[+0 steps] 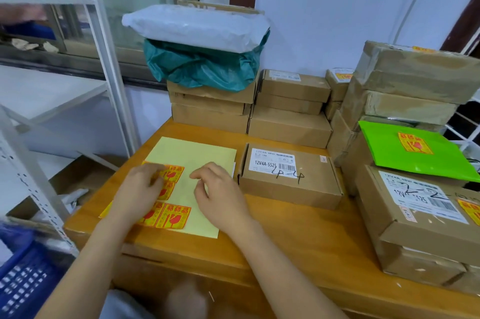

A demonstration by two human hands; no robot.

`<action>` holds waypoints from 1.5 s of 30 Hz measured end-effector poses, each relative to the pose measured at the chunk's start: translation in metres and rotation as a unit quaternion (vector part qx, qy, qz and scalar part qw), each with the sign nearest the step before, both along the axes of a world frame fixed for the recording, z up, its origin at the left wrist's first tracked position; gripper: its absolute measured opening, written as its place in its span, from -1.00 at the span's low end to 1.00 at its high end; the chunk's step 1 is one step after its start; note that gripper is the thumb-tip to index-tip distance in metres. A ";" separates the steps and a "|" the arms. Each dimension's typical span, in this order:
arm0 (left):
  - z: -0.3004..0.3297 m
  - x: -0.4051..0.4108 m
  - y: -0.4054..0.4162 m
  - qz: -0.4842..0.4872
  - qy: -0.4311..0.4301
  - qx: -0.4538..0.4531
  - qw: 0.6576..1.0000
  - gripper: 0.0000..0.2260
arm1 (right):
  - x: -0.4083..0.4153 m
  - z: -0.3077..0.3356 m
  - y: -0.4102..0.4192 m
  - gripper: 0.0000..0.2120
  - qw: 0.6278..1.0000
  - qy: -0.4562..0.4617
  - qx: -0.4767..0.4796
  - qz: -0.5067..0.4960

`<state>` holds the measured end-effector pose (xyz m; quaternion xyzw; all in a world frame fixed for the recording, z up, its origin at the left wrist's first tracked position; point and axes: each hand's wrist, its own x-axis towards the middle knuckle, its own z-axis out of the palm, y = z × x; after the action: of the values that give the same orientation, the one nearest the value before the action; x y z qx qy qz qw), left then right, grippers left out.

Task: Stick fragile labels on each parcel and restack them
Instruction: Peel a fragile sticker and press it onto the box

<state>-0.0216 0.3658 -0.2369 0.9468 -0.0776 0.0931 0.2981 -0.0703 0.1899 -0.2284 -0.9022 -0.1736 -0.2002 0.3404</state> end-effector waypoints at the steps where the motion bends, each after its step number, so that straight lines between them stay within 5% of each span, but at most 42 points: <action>1: -0.002 0.001 0.001 -0.005 -0.002 0.003 1.000 -0.70 | 0.006 0.002 0.004 -0.73 1.000 0.030 0.004 0.007; 11: -0.004 0.002 0.005 -0.023 0.000 -0.031 0.999 -0.73 | 0.023 -0.009 0.019 -0.73 0.986 0.143 0.087 -0.016; 26: -0.008 0.003 0.005 -0.028 -0.028 -0.001 0.999 -0.77 | -0.010 -0.009 0.002 -0.51 0.973 0.169 -0.089 0.128; 36: -0.009 0.004 0.004 -0.033 -0.034 0.014 0.999 -0.75 | -0.009 -0.012 0.004 -0.87 0.982 0.145 -0.026 0.121; 45: -0.009 0.003 0.004 -0.033 -0.032 0.015 0.999 -0.75 | -0.007 -0.013 0.005 -0.89 0.982 0.158 0.016 0.101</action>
<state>-0.0183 0.3699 -0.2458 0.9445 -0.1200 0.1128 0.2843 -0.0777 0.1946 -0.2410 -0.8949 -0.2044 -0.0229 0.3961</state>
